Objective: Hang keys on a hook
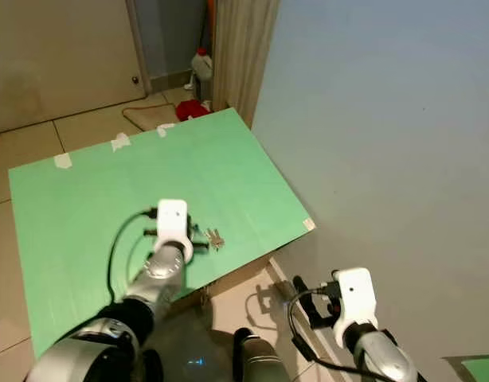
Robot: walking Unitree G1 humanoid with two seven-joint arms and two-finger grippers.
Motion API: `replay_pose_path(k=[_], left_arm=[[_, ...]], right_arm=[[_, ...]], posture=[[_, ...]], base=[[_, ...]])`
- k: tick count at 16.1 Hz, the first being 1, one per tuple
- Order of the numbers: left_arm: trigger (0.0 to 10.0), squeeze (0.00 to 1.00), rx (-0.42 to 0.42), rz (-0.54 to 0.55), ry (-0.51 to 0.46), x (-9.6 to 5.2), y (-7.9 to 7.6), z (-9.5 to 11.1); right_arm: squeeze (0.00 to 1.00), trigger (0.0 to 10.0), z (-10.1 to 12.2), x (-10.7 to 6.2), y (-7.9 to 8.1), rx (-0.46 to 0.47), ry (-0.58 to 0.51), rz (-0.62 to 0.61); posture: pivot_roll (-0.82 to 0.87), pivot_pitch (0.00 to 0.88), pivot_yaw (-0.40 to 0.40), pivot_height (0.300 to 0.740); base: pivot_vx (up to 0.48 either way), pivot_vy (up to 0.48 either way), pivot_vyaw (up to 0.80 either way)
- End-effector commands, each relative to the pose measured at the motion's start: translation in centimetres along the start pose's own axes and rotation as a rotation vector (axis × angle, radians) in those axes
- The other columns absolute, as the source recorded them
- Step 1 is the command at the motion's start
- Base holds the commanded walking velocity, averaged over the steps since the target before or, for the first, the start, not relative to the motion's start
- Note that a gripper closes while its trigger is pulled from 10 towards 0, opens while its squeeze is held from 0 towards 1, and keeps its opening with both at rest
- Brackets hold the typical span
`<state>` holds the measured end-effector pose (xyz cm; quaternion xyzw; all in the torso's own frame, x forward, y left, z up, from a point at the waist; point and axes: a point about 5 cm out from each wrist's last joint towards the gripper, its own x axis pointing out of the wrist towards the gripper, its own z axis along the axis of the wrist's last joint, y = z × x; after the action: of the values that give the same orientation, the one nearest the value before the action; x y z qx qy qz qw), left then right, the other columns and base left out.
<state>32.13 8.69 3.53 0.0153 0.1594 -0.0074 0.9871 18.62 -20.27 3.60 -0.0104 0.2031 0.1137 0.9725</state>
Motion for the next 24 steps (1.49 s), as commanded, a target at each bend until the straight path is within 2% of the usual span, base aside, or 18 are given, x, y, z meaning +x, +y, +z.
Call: replay_pose_path(k=[1, 2, 3, 4, 7, 9, 10, 11, 12, 13, 14, 17, 18, 19, 22, 24], left_arm=[[0.0, 0.0, -0.001, -0.028, -0.001, -0.3, -0.3, -0.4], [0.0, 0.0, -0.012, -0.017, -0.003, -0.4, 0.1, -0.6], [0.0, 0.0, -0.007, -0.017, -0.029, -0.3, 0.1, -0.2], [0.0, 0.0, 0.007, -0.027, -0.068, -0.3, 0.0, 0.5], [0.0, 0.0, 0.08, -0.084, -0.273, 0.2, -0.2, 5.2], [0.0, 0.0, 0.101, -0.129, -0.331, 0.4, -0.3, 7.2], [0.0, 0.0, 0.133, -0.154, -0.325, 0.6, -0.4, 7.5], [3.8, 0.0, 0.172, -0.179, -0.258, 0.8, -0.4, 6.4], [10.0, 0.0, 0.197, -0.198, -0.181, 1.0, -0.2, 5.2], [10.0, 0.0, 0.202, -0.214, -0.162, 1.1, 0.1, 4.8], [10.0, 1.0, 0.246, -0.228, -0.117, 1.3, 0.9, 4.1], [10.0, 1.0, 0.399, -0.203, 0.089, 1.7, 3.5, 2.0], [10.0, 1.0, 0.436, -0.185, 0.127, 1.7, 4.2, 1.6], [10.0, 1.0, 0.47, -0.203, 0.183, 1.4, 4.3, 0.5], [10.0, 1.0, 0.431, -0.25, 0.188, 1.0, 3.5, -0.3], [10.0, 1.0, 0.43, -0.281, 0.158, 0.8, 2.9, -0.7]], right_arm=[[0.0, 10.0, -0.5, -0.3, -0.3, 0.01, 0.019, -0.019], [0.0, 8.4, -0.4, 0.1, -0.2, 0.011, 0.012, -0.01], [0.0, 8.5, -0.3, 0.2, -0.1, 0.01, 0.011, -0.01], [0.0, 10.0, -0.3, 0.3, -0.2, 0.011, 0.01, -0.011], [0.0, 10.0, 0.3, 1.8, -0.2, 0.025, -0.03, -0.026], [0.0, 10.0, 0.8, 2.7, 0.1, 0.035, -0.055, -0.027], [0.0, 10.0, 1.0, 3.2, 0.4, 0.042, -0.066, -0.025], [0.0, 10.0, 1.2, 3.7, 0.7, 0.046, -0.076, -0.02], [0.0, 10.0, 1.3, 4.0, 0.9, 0.048, -0.081, -0.018], [0.0, 10.0, 1.3, 4.1, 0.9, 0.049, -0.084, -0.019], [0.0, 10.0, 1.4, 4.2, 1.0, 0.051, -0.092, -0.023], [0.0, 10.0, 1.4, 4.3, 1.0, 0.055, -0.11, -0.039], [0.0, 10.0, 1.4, 4.2, 1.1, 0.058, -0.114, -0.046], [0.0, 10.0, 1.1, 4.0, 1.1, 0.065, -0.114, -0.054], [0.0, 10.0, 0.8, 3.5, 1.2, 0.065, -0.108, -0.058], [0.0, 10.0, 0.7, 2.6, 0.9, 0.062, -0.112, -0.065]], posture=[[-0.28, 0.187, -0.088, 0.74], [-0.27, 0.178, -0.085, 0.74], [-0.27, 0.174, -0.084, 0.74], [-0.26, 0.166, -0.08, 0.74], [-0.23, 0.137, -0.058, 0.74], [-0.21, 0.124, -0.042, 0.74], [-0.2, 0.118, -0.033, 0.74], [-0.2, 0.112, -0.026, 0.74], [-0.2, 0.11, -0.021, 0.74], [-0.2, 0.108, -0.019, 0.74], [-0.2, 0.107, -0.014, 0.74], [-0.22, 0.108, 0.008, 0.74], [-0.23, 0.112, 0.014, 0.74], [-0.24, 0.126, 0.021, 0.74], [-0.25, 0.132, 0.017, 0.74], [-0.28, 0.161, 0.006, 0.74]], base=[[0.0, 0.0, 0.0], [0.0, 0.0, 0.0], [0.0, 0.0, 0.0], [0.0, 0.0, 0.0], [0.0, 0.0, 0.0], [0.0, 0.0, 0.0], [0.0, 0.0, 0.0], [0.0, 0.0, 0.0], [0.0, 0.0, 0.0], [0.0, 0.0, 0.0], [0.0, 0.0, 0.0], [0.0, 0.0, 0.0], [0.0, 0.0, 0.0], [0.0, 0.0, 0.0], [0.0, 0.0, 0.0], [0.0, 0.0, 0.0]])
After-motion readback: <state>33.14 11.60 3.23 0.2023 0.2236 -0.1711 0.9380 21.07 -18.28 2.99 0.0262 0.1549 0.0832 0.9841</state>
